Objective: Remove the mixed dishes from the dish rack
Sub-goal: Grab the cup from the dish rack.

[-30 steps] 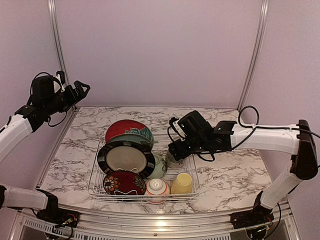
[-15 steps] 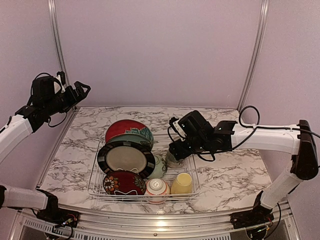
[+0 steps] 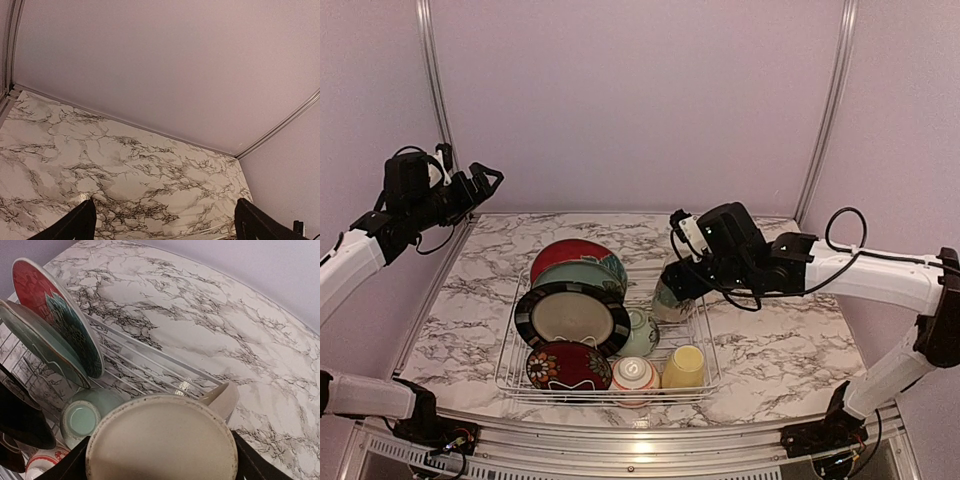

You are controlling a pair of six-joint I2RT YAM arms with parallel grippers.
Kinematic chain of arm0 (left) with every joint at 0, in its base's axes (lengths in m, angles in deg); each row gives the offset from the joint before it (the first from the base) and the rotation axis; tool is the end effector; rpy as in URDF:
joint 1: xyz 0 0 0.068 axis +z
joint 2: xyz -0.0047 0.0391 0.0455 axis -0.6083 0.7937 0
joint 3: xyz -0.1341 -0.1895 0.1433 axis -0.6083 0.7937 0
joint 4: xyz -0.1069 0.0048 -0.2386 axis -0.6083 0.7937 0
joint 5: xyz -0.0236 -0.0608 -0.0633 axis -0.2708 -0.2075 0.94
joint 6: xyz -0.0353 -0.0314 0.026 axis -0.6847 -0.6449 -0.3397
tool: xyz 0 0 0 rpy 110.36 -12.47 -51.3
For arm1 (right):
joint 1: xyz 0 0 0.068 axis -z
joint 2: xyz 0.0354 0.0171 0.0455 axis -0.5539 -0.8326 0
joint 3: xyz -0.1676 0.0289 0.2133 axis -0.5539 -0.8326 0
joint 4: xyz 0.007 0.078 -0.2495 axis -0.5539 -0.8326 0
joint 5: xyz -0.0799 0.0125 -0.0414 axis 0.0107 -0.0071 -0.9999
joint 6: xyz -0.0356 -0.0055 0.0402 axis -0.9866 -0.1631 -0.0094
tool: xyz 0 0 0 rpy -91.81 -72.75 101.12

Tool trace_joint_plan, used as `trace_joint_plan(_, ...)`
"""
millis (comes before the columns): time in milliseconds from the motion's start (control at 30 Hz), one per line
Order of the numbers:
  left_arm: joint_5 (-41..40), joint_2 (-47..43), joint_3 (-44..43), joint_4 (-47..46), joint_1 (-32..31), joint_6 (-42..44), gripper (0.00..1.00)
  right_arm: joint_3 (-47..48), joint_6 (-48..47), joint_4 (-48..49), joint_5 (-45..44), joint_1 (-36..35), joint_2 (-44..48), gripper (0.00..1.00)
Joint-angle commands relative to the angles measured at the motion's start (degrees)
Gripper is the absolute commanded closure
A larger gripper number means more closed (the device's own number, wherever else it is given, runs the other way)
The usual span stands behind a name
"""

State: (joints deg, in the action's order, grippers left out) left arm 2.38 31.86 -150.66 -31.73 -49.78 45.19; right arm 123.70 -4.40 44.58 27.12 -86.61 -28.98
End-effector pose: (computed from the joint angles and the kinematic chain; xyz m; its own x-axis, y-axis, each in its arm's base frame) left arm 0.2565 -0.0610 0.3773 -0.3240 -0.4892 -0.8098 0.1967 0.8024 -0.5634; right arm 0.2016 0.2512 0.2891 -0.5149 -0.3414 -0.7863 -0.5439 0.8391 -0.0081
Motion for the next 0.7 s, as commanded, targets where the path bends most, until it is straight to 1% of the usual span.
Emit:
trace_joint_plan(0,2.9,0.7,0.3,-1.2,-0.1,-0.3,0.01,0.9,-0.4,11.1,2.9,3.2,4.2,1.00)
trace_joint_plan(100,3.8,1.2,-0.4,-1.5,-0.9,-0.1,0.01,0.5,0.8,13.7,6.4,4.8,5.4,1.00)
trace_joint_plan(367,4.9,2.8,-2.0,-2.8,-4.7,0.3,0.01,1.1,5.0,17.1,9.4,7.3,6.6,1.00)
trace_joint_plan(433,5.5,3.3,-2.5,-3.1,-6.1,0.4,0.01,0.7,7.2,17.9,12.0,8.9,6.7,1.00)
trace_joint_plan(667,7.4,6.4,-4.5,-5.1,-13.9,1.2,0.01,-4.7,18.2,30.4,25.2,15.4,8.4,1.00)
